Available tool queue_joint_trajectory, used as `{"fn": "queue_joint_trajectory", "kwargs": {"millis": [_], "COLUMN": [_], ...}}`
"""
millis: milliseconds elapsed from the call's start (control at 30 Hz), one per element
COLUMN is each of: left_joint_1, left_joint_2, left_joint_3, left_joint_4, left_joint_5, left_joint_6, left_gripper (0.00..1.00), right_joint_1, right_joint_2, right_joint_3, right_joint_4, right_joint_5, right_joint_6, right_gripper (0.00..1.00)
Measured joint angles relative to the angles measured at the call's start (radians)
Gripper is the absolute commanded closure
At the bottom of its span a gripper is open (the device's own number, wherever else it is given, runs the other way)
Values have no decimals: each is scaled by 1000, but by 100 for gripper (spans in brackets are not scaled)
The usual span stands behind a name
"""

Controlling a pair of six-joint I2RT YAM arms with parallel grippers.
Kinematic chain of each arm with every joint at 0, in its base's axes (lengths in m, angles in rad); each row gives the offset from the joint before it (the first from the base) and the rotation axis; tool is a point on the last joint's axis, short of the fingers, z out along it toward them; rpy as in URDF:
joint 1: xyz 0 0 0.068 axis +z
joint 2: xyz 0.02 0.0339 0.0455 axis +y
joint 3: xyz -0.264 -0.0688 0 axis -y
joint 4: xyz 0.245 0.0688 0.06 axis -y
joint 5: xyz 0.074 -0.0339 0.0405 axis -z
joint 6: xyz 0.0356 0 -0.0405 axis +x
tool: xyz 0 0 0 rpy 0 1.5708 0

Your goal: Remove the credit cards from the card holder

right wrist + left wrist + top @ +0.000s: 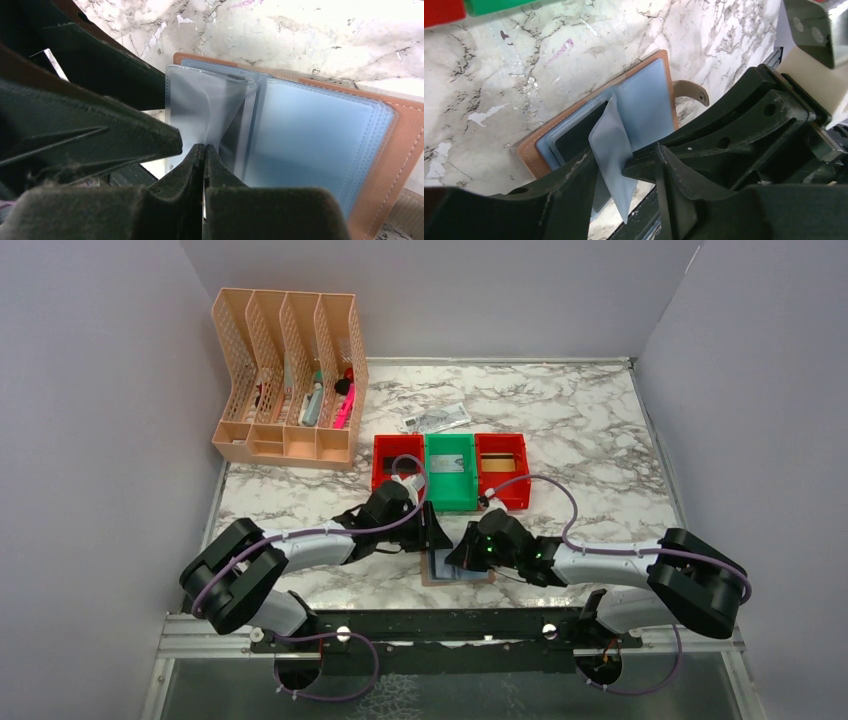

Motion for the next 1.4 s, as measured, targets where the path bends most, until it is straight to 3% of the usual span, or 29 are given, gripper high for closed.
{"fn": "queue_joint_trajectory", "kwargs": {"millis": [167,333,433,667,733,767,967,1133,1400], "left_joint_1": [-3,-3,-3,-11,-19,-42,-108,-152,-160], "left_joint_2": [18,18,18,18,19,31,113,192,187], "left_joint_3": [-1,-5,-5,-5,-2,23,106,158,176], "left_joint_4": [12,29,35,44,45,48,49,54,-19], "left_joint_5": [-8,-11,-7,10,18,34,53,76,21], "left_joint_6": [-28,-45,-47,-47,-46,-45,-29,-19,19], "left_gripper": [61,62,62,62,62,62,59,59,54], "right_joint_1": [0,-4,-5,-5,-5,-5,-6,-6,-6], "right_joint_2": [0,-19,-63,-194,-231,-306,-477,-592,-622], "right_joint_3": [-5,-5,-5,2,7,19,51,74,71], "right_joint_4": [7,4,-14,-196,-278,-414,-605,-674,-713], "right_joint_5": [-5,-8,-4,65,101,171,289,353,367], "right_joint_6": [1,3,2,14,26,46,65,79,85], "right_gripper": [87,65,58,57,57,56,54,54,55]}}
